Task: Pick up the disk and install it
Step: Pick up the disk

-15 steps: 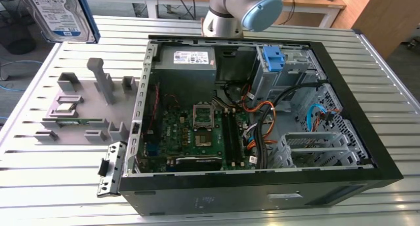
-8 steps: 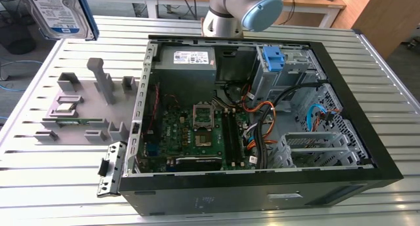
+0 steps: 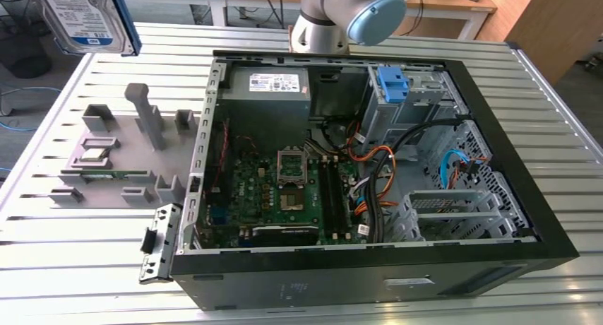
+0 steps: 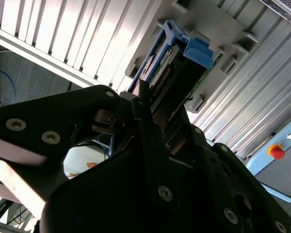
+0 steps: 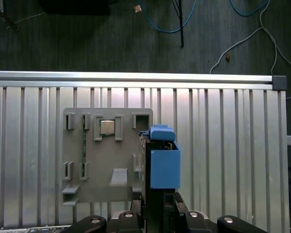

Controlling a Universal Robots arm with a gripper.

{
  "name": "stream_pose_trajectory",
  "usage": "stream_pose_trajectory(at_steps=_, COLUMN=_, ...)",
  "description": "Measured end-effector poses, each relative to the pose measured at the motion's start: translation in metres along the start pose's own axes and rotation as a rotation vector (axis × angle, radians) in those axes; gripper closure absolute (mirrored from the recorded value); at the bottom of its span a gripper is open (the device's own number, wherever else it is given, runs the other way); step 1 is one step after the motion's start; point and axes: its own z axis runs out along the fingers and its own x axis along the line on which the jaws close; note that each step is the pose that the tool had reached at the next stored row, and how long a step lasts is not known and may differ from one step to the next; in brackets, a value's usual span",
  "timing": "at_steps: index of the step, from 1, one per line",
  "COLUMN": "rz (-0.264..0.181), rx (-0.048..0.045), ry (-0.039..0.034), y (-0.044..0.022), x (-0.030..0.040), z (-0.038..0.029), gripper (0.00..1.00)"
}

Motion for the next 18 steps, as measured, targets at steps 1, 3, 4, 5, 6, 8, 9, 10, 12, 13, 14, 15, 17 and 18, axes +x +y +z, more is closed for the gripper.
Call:
stream_pose_trajectory(at_steps=1, rz=0.000, rx=-0.0003, ry=0.0001, y=-0.0003, x=0.0000, z=-0.0001, gripper=0.65)
stream_pose_trajectory(at_steps=3, rz=0.000, rx=-0.0003, ry=0.0001, y=-0.0015, x=0.0000, z=-0.0002, gripper=0.65)
stream_pose_trajectory(at_steps=4, rz=0.000, rx=-0.0001, ry=0.0000, y=-0.0023, x=0.0000, z=-0.0001, gripper=0.65)
stream_pose_trajectory(at_steps=5, rz=0.000, rx=-0.0001, ry=0.0000, y=-0.0032, x=-0.0001, z=-0.0001, gripper=0.65)
stream_pose_trajectory(at_steps=6, rz=0.000, rx=-0.0001, ry=0.0000, y=-0.0041, x=-0.0001, z=-0.0002, gripper=0.65)
stream_pose_trajectory(at_steps=8, rz=0.000, rx=-0.0001, ry=0.0001, y=-0.0059, x=-0.0001, z=-0.0002, gripper=0.65)
stream_pose_trajectory(at_steps=9, rz=0.000, rx=-0.0001, ry=0.0000, y=-0.0069, x=-0.0002, z=-0.0002, gripper=0.65)
stream_pose_trajectory(at_steps=10, rz=0.000, rx=-0.0002, ry=0.0000, y=-0.0081, x=-0.0002, z=-0.0003, gripper=0.65)
stream_pose_trajectory(at_steps=12, rz=0.000, rx=0.0000, ry=0.0000, y=-0.0105, x=-0.0002, z=-0.0002, gripper=0.65)
stream_pose_trajectory(at_steps=13, rz=0.000, rx=-0.0001, ry=0.0000, y=-0.0115, x=-0.0003, z=-0.0003, gripper=0.65)
stream_pose_trajectory(at_steps=14, rz=0.000, rx=-0.0001, ry=0.0001, y=-0.0118, x=-0.0003, z=-0.0003, gripper=0.65)
stream_pose_trajectory(at_steps=15, rz=0.000, rx=-0.0001, ry=0.0001, y=-0.0118, x=-0.0003, z=-0.0003, gripper=0.65)
stream_pose_trajectory(at_steps=17, rz=0.000, rx=-0.0001, ry=0.0000, y=-0.0119, x=-0.0003, z=-0.0003, gripper=0.65)
stream_pose_trajectory(at_steps=18, rz=0.000, rx=-0.0002, ry=0.0001, y=-0.0120, x=-0.0003, z=-0.0003, gripper=0.65)
